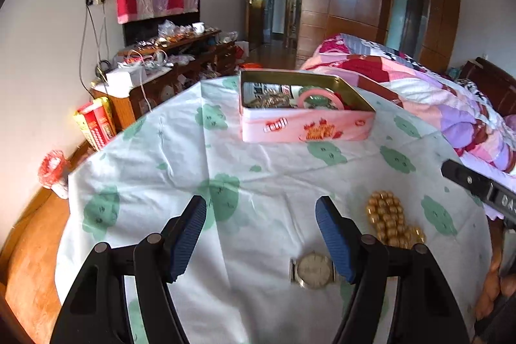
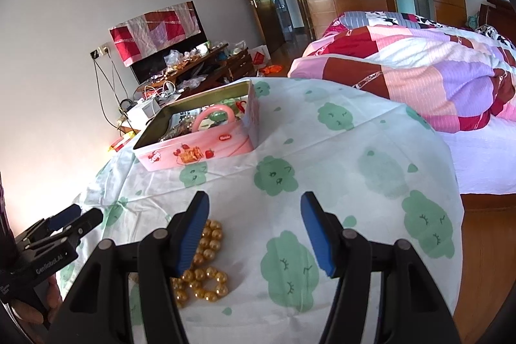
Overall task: Organize jewelry
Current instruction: 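Withdraw both tools from the tin toward the watch and gold beads, then grasp the silver wristwatch by its case with the left tool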
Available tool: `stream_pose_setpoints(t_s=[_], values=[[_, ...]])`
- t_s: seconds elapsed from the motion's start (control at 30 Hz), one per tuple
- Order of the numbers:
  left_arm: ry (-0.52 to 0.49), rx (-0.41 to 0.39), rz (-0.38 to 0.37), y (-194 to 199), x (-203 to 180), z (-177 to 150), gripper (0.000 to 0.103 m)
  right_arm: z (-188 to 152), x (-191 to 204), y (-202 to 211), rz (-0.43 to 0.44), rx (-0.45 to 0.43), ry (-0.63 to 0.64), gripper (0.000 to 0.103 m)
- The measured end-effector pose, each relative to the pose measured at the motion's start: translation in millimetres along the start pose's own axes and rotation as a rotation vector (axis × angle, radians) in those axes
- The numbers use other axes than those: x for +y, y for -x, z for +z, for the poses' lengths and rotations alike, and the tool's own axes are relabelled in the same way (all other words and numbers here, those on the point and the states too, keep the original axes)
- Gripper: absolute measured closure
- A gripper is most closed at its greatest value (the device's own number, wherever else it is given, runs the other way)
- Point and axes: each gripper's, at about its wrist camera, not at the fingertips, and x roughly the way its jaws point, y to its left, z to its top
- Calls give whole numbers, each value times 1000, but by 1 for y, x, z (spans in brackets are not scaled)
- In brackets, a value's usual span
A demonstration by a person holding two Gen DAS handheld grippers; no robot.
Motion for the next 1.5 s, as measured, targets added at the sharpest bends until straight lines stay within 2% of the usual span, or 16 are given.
stream_pose_setpoints(t_s=[0.13,0.23,0.37,0.53,0.63,0.7,0.77,0.9,1.17,1.3,1.4,1.5], values=[[15,52,-91,3,7,-12,33,-2,-3,3,9,9,-6,41],[-10,83,-168,8,0,-21,33,-4,-3,2,13,18,-3,41],[-21,124,-202,11,-17,-25,33,-6,-5,0,20,30,-9,41],[55,136,-195,7,-25,-15,33,-6,-5,1,21,25,-11,41],[90,158,-148,-11,-30,-2,33,-6,-5,1,25,25,-11,41],[95,212,-131,-28,-37,1,33,-6,-3,1,29,28,-12,41],[91,258,-120,-42,-45,-1,33,-6,-2,2,31,29,-10,41],[-14,241,-69,-40,-56,-8,32,-5,-3,5,33,22,-17,41],[-33,257,-66,-7,-7,-24,33,-1,-12,6,35,10,-44,41],[-40,223,-54,7,12,-23,33,-2,-13,2,47,23,-54,41],[-4,204,-67,14,23,-22,33,-2,-9,2,52,26,-43,41],[52,231,-77,10,23,-22,33,-2,-6,4,52,18,-36,41]])
